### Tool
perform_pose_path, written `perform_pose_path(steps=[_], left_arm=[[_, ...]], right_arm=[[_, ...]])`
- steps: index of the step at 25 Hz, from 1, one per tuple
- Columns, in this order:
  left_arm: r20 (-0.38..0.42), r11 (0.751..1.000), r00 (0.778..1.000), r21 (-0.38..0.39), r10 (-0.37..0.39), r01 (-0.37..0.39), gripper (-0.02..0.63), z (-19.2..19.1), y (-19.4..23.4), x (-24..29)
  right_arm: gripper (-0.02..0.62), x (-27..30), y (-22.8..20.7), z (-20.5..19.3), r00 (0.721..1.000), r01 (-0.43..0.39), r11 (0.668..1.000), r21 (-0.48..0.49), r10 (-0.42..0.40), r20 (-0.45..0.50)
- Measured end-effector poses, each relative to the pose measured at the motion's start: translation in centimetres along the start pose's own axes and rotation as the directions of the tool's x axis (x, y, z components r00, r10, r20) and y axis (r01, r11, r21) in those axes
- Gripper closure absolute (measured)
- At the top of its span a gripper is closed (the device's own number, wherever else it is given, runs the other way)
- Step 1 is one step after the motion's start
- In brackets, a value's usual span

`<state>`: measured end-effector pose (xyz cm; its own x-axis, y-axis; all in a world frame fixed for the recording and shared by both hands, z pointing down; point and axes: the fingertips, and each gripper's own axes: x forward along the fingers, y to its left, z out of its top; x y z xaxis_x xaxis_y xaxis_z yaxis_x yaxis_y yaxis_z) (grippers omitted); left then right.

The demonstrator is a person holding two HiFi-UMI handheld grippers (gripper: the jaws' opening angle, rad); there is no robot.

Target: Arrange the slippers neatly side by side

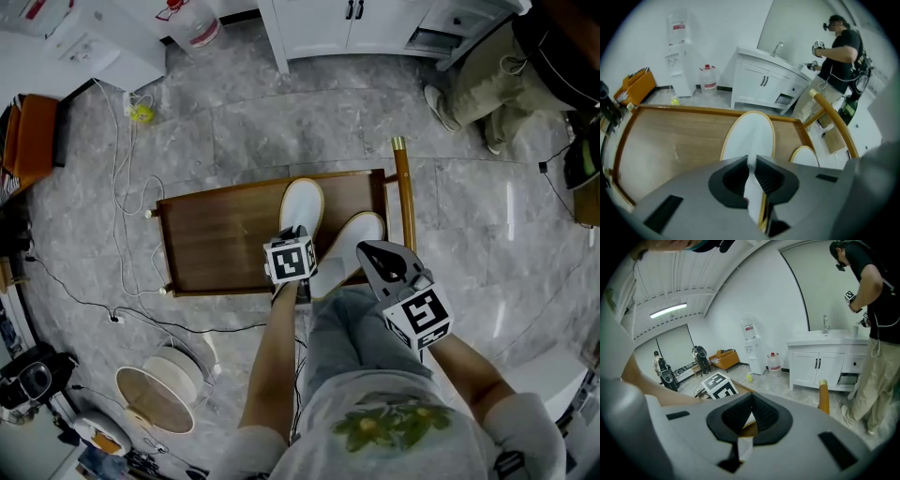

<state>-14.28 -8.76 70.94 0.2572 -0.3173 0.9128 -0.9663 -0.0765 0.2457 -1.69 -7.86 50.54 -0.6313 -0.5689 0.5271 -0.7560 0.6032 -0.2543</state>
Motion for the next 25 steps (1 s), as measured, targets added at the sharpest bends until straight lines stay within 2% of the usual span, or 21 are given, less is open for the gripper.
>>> perform_pose_path(steps=[2, 6, 12, 14, 16, 18, 22, 25], left_arm=[[0.002, 0.995, 1.0, -0.098, -0.004, 0.004, 0.558, -0.3, 0.1, -0.3], [0.018, 0.975, 0.999, -0.219, 0.036, -0.031, 0.558, -0.5, 0.8, -0.4], [0.025, 0.909, 0.999, -0.416, 0.043, -0.029, 0.554, -0.6, 1.2, 0.1], [0.029, 0.891, 0.998, -0.452, 0.05, -0.031, 0.55, -0.7, 1.5, 0.3], [0.03, 0.895, 0.998, -0.444, 0.055, -0.036, 0.54, -0.6, 1.7, 0.3], [0.033, 0.911, 0.998, -0.412, 0.049, -0.032, 0.527, -0.6, 1.6, 0.3], [0.043, 0.951, 0.999, -0.309, 0.017, -0.003, 0.389, -0.3, 0.9, 0.2], [0.059, 0.977, 0.998, -0.212, 0.015, -0.002, 0.346, -0.2, 0.4, -0.3]], right_arm=[[0.589, 0.0, 0.1, -0.1, 1.0, -0.001, 1.0, 0.005, 0.001, -0.001], [0.589, -0.3, 0.2, 0.3, 1.0, -0.002, 1.0, -0.008, 0.002, 0.001], [0.589, -0.5, 0.3, -0.2, 1.0, 0.001, 1.0, 0.005, -0.001, -0.011], [0.589, -0.5, 0.2, -0.3, 1.0, 0.001, 1.0, 0.005, -0.001, -0.012], [0.589, -0.6, 0.1, -0.4, 1.0, 0.001, 1.0, 0.008, -0.001, -0.014], [0.589, -0.8, 0.0, -0.4, 1.0, 0.001, 1.0, 0.009, -0.001, -0.015], [0.588, -0.9, -0.1, -0.3, 1.0, 0.003, 1.0, 0.009, -0.003, -0.014], [0.589, -1.1, -0.1, -0.3, 1.0, 0.003, 1.0, 0.006, -0.003, -0.011]])
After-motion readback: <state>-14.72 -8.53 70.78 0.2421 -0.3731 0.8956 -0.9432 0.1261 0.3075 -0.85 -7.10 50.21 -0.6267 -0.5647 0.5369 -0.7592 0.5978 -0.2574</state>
